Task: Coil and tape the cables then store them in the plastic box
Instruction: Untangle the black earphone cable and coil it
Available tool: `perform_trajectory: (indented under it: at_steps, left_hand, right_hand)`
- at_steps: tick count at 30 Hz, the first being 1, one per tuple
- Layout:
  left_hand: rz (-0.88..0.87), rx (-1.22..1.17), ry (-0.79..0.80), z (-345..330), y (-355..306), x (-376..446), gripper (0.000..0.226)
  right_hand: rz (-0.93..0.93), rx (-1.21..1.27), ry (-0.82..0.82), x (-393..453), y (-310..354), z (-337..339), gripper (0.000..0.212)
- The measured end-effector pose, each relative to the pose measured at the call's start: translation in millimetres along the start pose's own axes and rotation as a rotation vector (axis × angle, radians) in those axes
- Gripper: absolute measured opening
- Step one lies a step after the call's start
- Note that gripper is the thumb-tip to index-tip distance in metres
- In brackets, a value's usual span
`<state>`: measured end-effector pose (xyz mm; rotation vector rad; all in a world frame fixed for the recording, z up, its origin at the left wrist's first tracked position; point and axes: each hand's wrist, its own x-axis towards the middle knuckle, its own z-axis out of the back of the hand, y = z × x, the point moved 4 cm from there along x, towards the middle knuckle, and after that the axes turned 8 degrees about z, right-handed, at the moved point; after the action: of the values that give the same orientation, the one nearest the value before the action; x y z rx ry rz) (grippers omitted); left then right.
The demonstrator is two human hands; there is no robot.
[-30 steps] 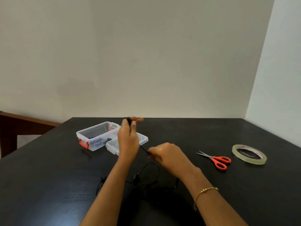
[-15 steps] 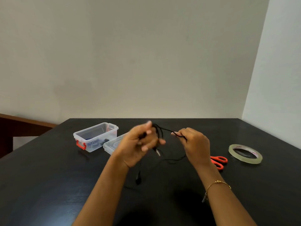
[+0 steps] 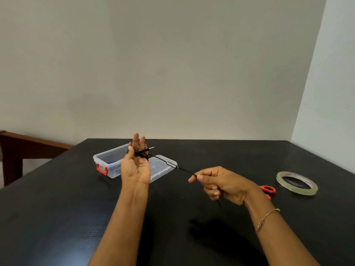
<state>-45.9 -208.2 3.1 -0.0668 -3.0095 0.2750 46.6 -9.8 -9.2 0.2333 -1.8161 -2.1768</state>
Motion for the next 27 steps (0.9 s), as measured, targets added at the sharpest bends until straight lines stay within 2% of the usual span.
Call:
perform_trajectory:
  at_steps: [2, 4, 6, 8, 9, 11, 12, 13, 15, 18, 20, 23, 25, 27]
  left_hand:
    - [-0.059, 0.163, -0.09, 1.3, 4.6, 0.1, 0.018]
    - [-0.138, 0.439, -0.118, -5.2, 9.6, -6.3, 0.018]
    - [-0.314, 0.979, -0.104, -10.4, 14.1, -15.1, 0.021]
    - [-0.452, 1.506, 0.072, -11.3, 26.4, -21.9, 0.035]
    - [-0.449, 1.716, 0.188, -11.1, 35.5, -25.3, 0.04]
    - [-0.351, 2.008, 0.38, -8.7, 51.4, -30.1, 0.048]
    - [-0.26, 2.073, 0.443, -8.3, 57.7, -32.7, 0.047]
    - [-0.143, 2.071, 0.494, -8.8, 63.0, -35.4, 0.043]
    - [0.124, 1.92, 0.561, -10.6, 71.7, -40.9, 0.033]
    - [0.498, 1.457, 0.65, -16.6, 75.7, -51.1, 0.032]
    - [0.65, 1.132, 0.708, -22.5, 74.8, -58.5, 0.029]
    - [0.644, 0.706, 0.696, -31.9, 67.5, -58.4, 0.021]
    - [0.531, 0.479, 0.572, -35.6, 57.9, -48.5, 0.016]
    - [0.357, 0.366, 0.418, -34.7, 45.8, -37.0, 0.021]
  right_hand:
    - [-0.045, -0.122, 0.089, -2.7, 1.9, -3.1, 0.019]
    - [0.004, -0.235, 0.091, -3.6, 9.4, -5.4, 0.019]
    - [0.132, -0.338, -0.021, -3.1, 21.7, -5.7, 0.02]
    - [0.267, -0.379, -0.178, -3.5, 32.0, -2.4, 0.021]
    - [0.324, -0.361, -0.242, -4.8, 34.9, 1.0, 0.023]
    - [0.399, -0.307, -0.362, -6.8, 36.3, 10.2, 0.026]
    - [0.413, -0.283, -0.418, -7.4, 35.5, 15.4, 0.029]
    - [0.416, -0.26, -0.474, -6.7, 34.4, 20.5, 0.031]
    - [0.411, -0.2, -0.581, -6.5, 30.6, 29.2, 0.034]
    - [0.401, -0.126, -0.654, -6.6, 26.7, 34.5, 0.035]
    - [0.383, -0.13, -0.618, -2.8, 23.0, 33.3, 0.034]
    - [0.354, -0.305, -0.462, 8.1, 15.9, 19.4, 0.031]
    - [0.329, -0.529, -0.336, 14.8, 8.3, 8.0, 0.025]
    - [0.265, -0.742, -0.222, 21.0, -0.2, -1.0, 0.027]
